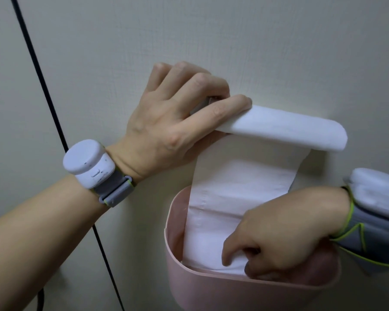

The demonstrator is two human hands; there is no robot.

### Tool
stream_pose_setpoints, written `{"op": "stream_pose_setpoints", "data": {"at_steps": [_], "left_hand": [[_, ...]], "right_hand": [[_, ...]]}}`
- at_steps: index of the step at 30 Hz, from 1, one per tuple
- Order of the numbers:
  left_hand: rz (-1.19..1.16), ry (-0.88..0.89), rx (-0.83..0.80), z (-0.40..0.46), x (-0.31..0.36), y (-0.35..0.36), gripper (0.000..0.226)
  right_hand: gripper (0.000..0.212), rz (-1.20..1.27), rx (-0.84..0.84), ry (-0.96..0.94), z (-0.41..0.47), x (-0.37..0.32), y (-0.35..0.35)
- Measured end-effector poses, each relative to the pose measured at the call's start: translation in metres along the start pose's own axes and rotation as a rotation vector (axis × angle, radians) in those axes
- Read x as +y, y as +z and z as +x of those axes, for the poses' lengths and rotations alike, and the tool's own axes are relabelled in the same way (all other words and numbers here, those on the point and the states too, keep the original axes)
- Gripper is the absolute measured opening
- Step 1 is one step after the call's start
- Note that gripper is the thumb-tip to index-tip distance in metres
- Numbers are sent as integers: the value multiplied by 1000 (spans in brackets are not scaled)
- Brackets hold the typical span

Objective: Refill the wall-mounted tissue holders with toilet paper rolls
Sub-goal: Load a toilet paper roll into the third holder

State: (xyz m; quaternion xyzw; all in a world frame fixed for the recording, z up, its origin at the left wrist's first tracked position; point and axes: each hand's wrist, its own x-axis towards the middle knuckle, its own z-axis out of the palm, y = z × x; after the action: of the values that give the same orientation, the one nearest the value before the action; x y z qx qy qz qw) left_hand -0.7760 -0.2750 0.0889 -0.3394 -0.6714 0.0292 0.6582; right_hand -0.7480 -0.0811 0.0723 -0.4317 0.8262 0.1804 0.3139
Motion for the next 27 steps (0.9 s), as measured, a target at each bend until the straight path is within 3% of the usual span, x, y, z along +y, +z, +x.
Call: {"op": "stream_pose_setpoints", "data": {"at_steps": [12,17,23,27], "left_hand": [[-1,15,18,1,1,0,26],[-13,23,2,1,1,-1,27],[-34,22,-7,2,2,-3,26],[-41,32,-23,2,2,-5,25]], "right_hand": [[32,1,22,65,-14,3,3],[33,-11,-44,86,-7,-3,11],[34,-31,68,89,-11,1,9],[32,-10,29,73,-7,0,16]]}}
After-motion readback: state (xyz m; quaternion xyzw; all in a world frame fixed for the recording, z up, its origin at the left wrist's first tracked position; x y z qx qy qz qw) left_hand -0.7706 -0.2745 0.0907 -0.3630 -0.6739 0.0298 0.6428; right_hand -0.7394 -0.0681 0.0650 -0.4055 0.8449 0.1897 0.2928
